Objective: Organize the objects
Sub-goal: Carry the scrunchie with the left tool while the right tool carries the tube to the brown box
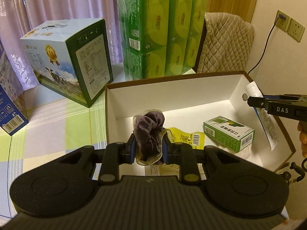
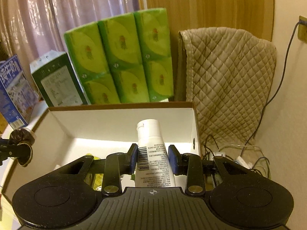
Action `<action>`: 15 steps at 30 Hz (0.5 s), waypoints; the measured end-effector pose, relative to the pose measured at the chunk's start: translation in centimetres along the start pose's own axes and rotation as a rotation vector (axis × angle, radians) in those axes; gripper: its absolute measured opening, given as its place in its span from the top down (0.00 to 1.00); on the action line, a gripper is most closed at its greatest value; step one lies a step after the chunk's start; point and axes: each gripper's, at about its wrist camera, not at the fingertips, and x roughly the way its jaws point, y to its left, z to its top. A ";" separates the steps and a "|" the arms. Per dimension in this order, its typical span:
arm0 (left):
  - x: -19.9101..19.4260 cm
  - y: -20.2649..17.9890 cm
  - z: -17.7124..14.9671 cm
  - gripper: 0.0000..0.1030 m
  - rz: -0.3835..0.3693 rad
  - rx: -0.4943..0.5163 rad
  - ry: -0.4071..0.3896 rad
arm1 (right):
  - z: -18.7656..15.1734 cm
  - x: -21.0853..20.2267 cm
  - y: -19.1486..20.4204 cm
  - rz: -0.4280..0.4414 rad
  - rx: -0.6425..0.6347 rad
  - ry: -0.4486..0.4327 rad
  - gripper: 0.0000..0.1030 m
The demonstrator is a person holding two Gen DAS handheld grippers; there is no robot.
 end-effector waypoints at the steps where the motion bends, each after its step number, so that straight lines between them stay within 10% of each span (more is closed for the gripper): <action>1: 0.3 -0.1 0.0 0.79 0.000 0.002 0.004 | 0.0 0.4 -0.1 -0.002 -0.001 0.002 0.69; 15: 2.7 -0.5 0.6 0.79 -0.004 0.019 0.036 | 0.8 2.4 -0.4 -0.015 -0.013 -0.027 0.68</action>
